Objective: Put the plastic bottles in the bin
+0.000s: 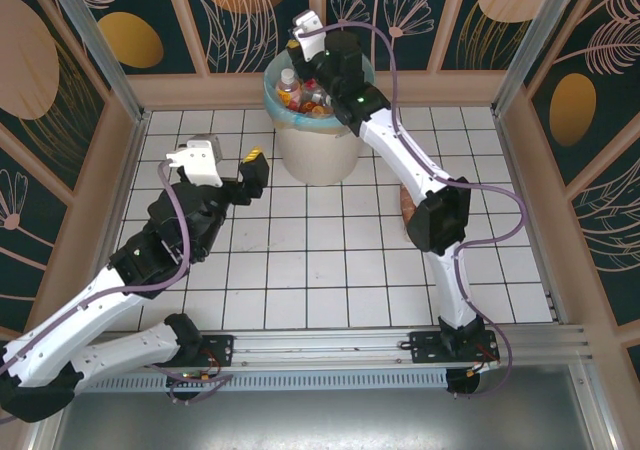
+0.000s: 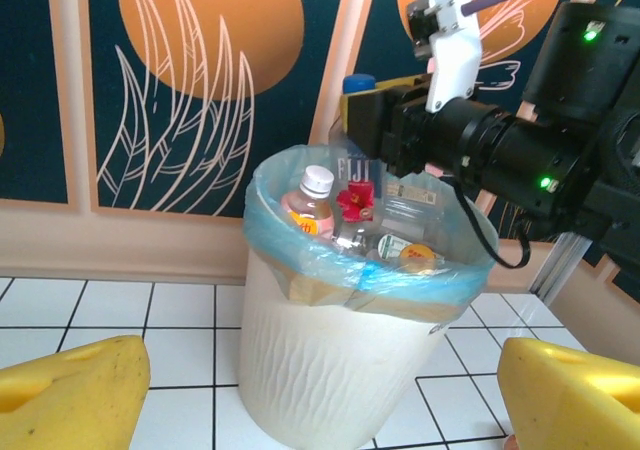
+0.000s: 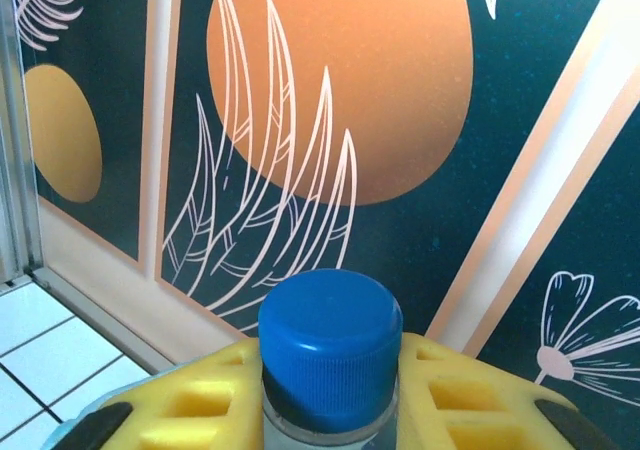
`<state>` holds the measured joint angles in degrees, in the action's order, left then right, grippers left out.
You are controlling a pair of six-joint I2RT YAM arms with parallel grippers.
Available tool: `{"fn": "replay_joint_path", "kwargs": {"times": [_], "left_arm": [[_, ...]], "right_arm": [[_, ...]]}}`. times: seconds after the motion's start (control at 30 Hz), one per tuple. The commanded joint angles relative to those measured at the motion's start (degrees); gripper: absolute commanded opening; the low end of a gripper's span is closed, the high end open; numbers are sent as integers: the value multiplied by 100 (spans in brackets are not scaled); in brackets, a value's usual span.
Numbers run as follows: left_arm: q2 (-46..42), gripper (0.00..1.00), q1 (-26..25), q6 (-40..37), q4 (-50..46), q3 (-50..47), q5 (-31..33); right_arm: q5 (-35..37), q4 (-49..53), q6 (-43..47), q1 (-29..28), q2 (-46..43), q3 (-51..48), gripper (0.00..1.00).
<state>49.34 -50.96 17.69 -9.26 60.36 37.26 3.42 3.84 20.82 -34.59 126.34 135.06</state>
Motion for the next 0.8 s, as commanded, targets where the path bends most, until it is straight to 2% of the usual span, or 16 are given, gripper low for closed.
{"fn": "replay_joint_path", "kwargs": {"times": [0.0, 0.2, 0.4, 0.57, 0.77], "left_arm": [[-128, 90, -4, 198, -83, -83, 147], [-188, 90, -10, 246, -190, -129, 247], [-156, 90, -9, 443, -107, -226, 57], [-57, 90, -2, 633, -151, -307, -101], [-49, 90, -4, 736, 19, -716, -153]], "right_arm": [[-83, 222, -108, -9, 47, 532, 24], [-200, 1245, -48, -38, 62, 1336, 23], [282, 2120, 238, -112, -225, 1008, 23], [688, 2931, 303, -116, -116, 889, 23], [910, 3065, 342, -123, 275, 775, 28]]}}
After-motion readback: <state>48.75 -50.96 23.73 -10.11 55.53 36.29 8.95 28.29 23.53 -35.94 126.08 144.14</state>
